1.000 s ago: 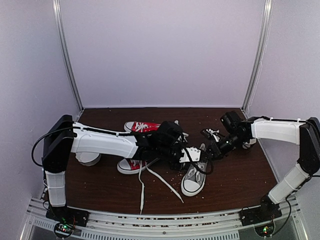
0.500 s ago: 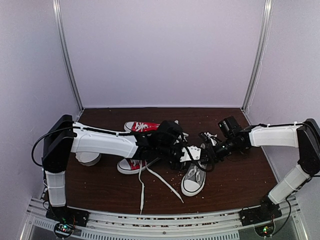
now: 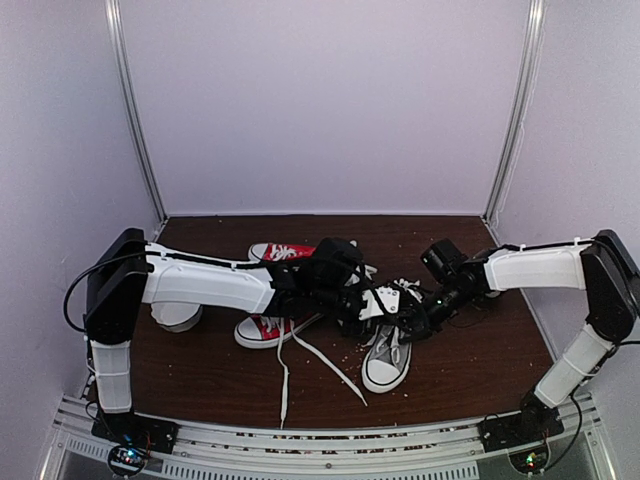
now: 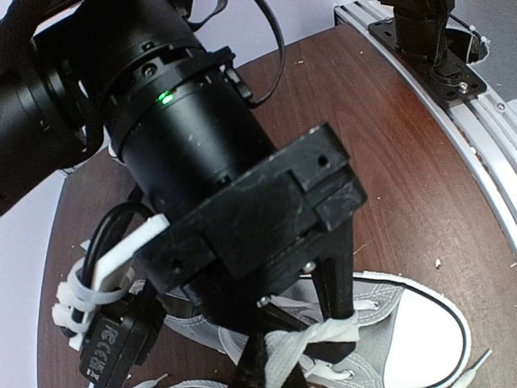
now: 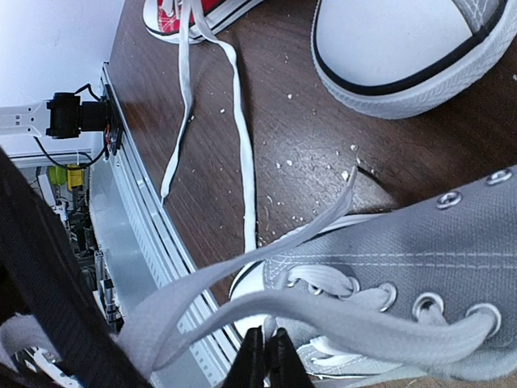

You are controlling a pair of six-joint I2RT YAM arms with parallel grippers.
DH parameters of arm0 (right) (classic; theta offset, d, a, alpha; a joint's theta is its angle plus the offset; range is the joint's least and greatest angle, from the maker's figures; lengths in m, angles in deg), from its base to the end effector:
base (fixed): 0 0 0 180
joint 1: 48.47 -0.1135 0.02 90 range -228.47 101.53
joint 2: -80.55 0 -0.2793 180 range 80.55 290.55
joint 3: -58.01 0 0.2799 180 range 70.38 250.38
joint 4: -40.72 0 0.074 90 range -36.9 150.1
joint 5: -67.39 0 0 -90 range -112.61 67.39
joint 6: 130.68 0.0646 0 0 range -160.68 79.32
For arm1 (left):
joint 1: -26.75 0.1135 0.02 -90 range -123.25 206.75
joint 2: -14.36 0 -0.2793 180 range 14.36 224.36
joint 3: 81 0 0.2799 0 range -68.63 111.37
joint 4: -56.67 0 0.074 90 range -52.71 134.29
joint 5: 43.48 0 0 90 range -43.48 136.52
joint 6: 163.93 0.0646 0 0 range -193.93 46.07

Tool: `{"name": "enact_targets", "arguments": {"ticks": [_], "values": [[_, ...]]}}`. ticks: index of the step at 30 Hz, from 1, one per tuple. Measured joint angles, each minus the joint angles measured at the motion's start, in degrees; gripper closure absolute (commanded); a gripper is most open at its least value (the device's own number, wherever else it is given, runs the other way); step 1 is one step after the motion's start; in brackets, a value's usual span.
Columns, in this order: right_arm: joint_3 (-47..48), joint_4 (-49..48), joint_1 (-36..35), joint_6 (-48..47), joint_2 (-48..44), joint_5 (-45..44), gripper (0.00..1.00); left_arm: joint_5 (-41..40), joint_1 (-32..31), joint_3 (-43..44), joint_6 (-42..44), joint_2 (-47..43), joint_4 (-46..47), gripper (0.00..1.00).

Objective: Tie the shoes
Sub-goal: Cross the shoelace.

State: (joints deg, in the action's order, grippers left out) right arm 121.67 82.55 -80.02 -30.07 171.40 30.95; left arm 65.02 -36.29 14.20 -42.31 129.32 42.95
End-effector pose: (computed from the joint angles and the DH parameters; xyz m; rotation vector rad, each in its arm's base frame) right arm 0.2398 0.2082 0.1599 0.7509 -2.6520 -1.4751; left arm 0.2148 -0.4675 0.1975 1.7382 1.3419 -0.6614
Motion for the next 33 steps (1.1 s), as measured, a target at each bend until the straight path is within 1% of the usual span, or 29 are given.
{"name": "enact_targets", "arguments": {"ticks": [1, 3, 7, 10, 20, 25, 27, 29, 31, 33], "values": [[0.9, 1.0, -0.1, -0.8, 0.8, 0.0, 0.81, 0.1, 0.0, 0.0, -0.1, 0.0, 0.0, 1.00], [2.0, 2.6, -0.2, -1.9, 1.7, -0.9, 0.76, 0.5, 0.0, 0.0, -0.3, 0.0, 0.0, 1.00], [3.8, 5.3, 0.0, -3.1, 1.5, -4.4, 0.70, 0.8, 0.0, 0.0, -0.8, 0.0, 0.0, 1.00], [5.5, 7.3, 0.1, -3.4, 0.3, -8.7, 0.67, 0.8, 0.0, 0.0, -1.1, 0.0, 0.0, 1.00], [9.6, 13.5, 0.1, -4.9, -1.2, -17.6, 0.66, 0.7, 0.0, 0.0, -1.5, 0.0, 0.1, 1.00], [10.6, 14.7, 0.3, -4.3, -3.7, -22.7, 0.66, 0.6, 0.0, 0.0, -1.8, 0.0, 0.1, 1.00], [10.4, 13.9, 0.8, -3.1, -6.4, -25.6, 0.65, 0.3, 0.0, 0.0, -2.2, 0.0, 0.2, 1.00], [8.3, 10.7, 1.4, -1.4, -11.4, -28.4, 0.68, 0.1, 0.0, 0.0, -2.5, 0.0, 0.3, 1.00], [3.4, 5.0, 1.9, 1.0, -19.6, -30.0, 0.72, -0.3, 0.0, 0.0, -2.9, 0.0, 0.7, 1.00], [-3.1, -2.4, 1.0, 3.5, -27.8, -30.3, 0.74, -0.5, 0.0, 0.0, -3.5, 0.0, 1.1, 1.00]]}}
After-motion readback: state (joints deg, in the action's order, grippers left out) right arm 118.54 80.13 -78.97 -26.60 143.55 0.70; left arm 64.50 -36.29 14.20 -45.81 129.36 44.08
